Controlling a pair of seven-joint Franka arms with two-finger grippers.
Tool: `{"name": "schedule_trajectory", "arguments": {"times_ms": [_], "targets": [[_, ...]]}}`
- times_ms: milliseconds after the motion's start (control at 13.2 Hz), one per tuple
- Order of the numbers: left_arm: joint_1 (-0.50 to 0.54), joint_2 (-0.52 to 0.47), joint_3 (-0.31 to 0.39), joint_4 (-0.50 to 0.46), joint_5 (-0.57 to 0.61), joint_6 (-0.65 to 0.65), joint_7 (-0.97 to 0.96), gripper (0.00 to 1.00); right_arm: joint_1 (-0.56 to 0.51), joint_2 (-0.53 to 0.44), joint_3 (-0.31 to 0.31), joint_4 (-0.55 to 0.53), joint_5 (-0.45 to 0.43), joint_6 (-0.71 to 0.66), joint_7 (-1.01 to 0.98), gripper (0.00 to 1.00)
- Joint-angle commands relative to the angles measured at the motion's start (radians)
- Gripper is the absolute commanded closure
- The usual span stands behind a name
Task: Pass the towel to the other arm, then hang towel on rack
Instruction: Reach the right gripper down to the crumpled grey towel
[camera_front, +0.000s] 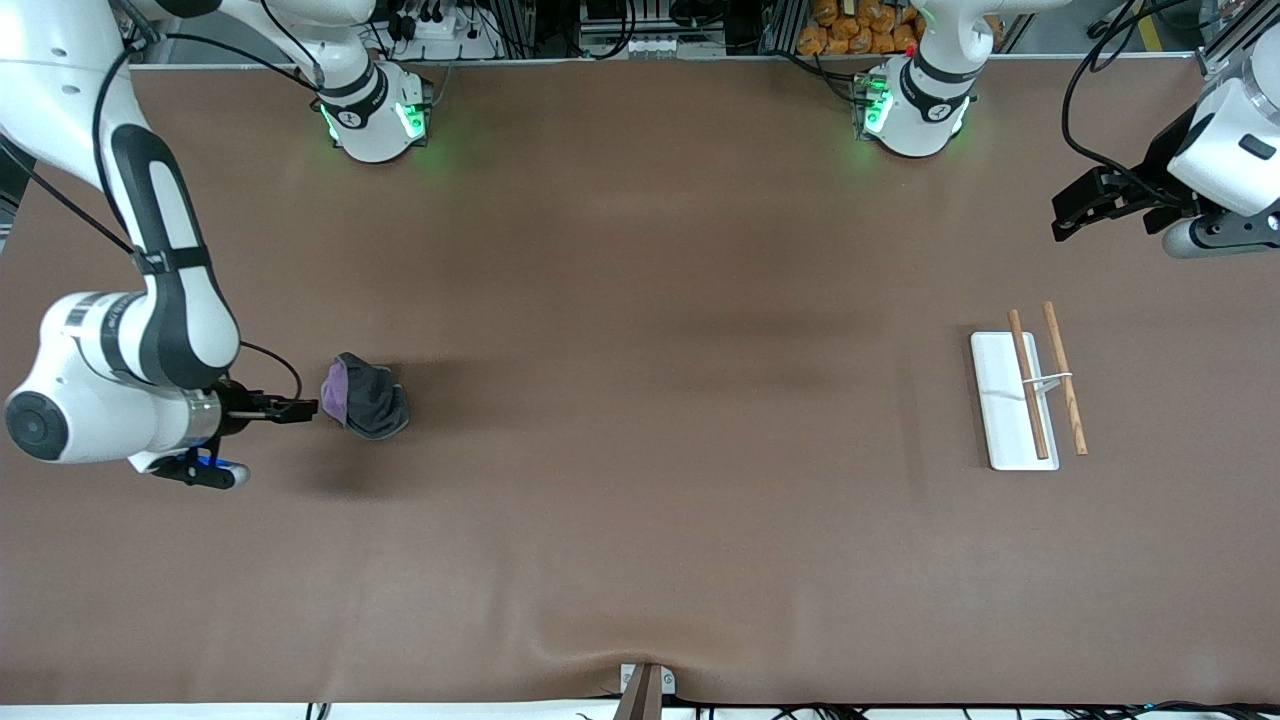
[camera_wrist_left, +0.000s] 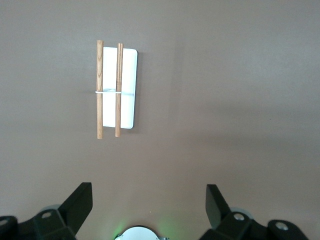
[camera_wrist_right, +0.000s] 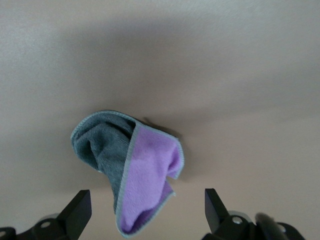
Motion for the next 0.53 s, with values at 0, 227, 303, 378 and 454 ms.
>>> {"name": "schedule_trajectory", "arguments": {"times_ms": [0,227,303,378,454], "targets": [[0.005,0.000,-0.004,0.007,0.014,-0.013,0.019,0.00,-0.009,0.013,0.007,0.002,0.046,0.001,0.021,0.00],[0.003,0.004,-0.004,0.007,0.017,-0.013,0.019,0.00,0.008,0.013,0.009,-0.058,0.055,0.002,0.021,0.06],[0.003,0.004,-0.004,0.007,0.017,-0.013,0.019,0.00,0.006,0.013,0.009,-0.072,0.056,0.001,0.019,0.06],[0.005,0.004,-0.004,0.007,0.017,-0.013,0.019,0.00,0.006,0.013,0.011,-0.089,0.056,-0.001,0.019,0.07],[0.005,0.006,-0.004,0.009,0.018,-0.013,0.019,0.00,0.006,0.013,0.014,-0.104,0.056,-0.001,0.019,0.09]]}}
